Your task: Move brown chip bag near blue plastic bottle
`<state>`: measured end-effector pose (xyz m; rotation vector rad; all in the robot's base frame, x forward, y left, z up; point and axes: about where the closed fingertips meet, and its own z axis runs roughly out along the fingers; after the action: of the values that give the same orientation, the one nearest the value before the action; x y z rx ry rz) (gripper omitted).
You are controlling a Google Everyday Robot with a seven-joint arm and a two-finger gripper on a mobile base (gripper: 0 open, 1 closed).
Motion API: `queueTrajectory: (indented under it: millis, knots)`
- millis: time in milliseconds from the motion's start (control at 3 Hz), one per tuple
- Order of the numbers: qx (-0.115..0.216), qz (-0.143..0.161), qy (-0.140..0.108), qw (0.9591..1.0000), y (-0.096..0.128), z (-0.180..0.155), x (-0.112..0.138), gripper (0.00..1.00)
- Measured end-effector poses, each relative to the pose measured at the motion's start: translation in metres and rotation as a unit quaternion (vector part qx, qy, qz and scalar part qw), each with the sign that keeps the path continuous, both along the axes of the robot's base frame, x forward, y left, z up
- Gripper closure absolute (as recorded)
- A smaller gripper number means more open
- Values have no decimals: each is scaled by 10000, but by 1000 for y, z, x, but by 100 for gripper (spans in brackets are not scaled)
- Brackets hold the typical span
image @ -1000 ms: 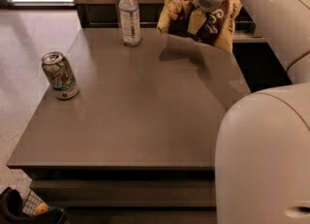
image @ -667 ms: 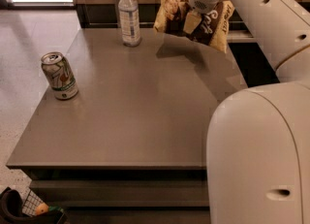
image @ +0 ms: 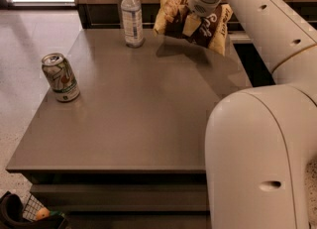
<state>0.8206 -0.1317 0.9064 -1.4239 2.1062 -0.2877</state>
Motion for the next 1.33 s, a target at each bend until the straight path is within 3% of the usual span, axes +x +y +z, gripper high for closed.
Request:
queueTrajectory:
  millis: [1000,1333]
  knots:
    - [-14,25,77,10000,4,-12,2,12]
    - [-18,32,100,9999,5,-15,3,0]
